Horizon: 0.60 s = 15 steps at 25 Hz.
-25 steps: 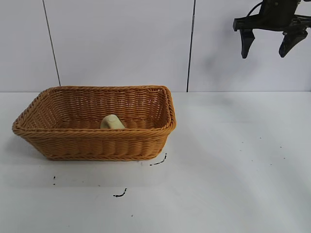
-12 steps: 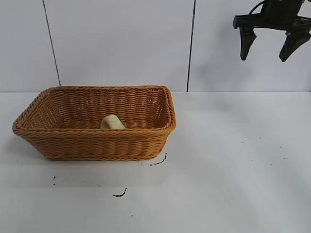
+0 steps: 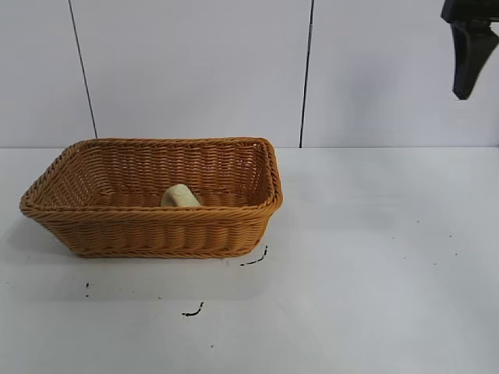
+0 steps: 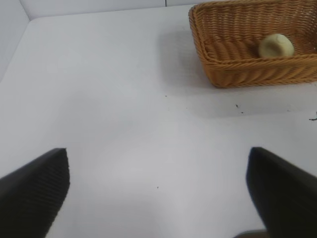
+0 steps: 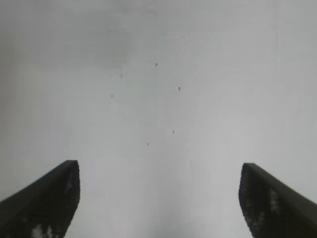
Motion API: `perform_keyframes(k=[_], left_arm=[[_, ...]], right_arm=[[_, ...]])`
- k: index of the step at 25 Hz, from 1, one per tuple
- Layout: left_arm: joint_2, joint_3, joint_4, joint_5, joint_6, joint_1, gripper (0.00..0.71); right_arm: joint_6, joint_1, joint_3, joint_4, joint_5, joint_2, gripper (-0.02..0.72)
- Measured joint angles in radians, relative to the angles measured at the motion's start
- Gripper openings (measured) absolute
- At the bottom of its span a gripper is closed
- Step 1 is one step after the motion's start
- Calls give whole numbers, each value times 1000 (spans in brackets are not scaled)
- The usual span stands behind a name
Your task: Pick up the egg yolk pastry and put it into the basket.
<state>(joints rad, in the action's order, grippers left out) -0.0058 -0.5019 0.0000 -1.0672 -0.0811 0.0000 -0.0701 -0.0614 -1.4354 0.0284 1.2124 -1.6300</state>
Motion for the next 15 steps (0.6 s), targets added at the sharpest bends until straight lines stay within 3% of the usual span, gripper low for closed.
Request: perform_keyframes(k=[9, 15], left_arm=[[0, 0, 0, 0, 0, 0, 697], [0, 0, 0, 0, 0, 0, 697]], right_arm=[[0, 0, 472, -42, -3, 418, 626], [1, 0, 759, -42, -138, 747, 626]])
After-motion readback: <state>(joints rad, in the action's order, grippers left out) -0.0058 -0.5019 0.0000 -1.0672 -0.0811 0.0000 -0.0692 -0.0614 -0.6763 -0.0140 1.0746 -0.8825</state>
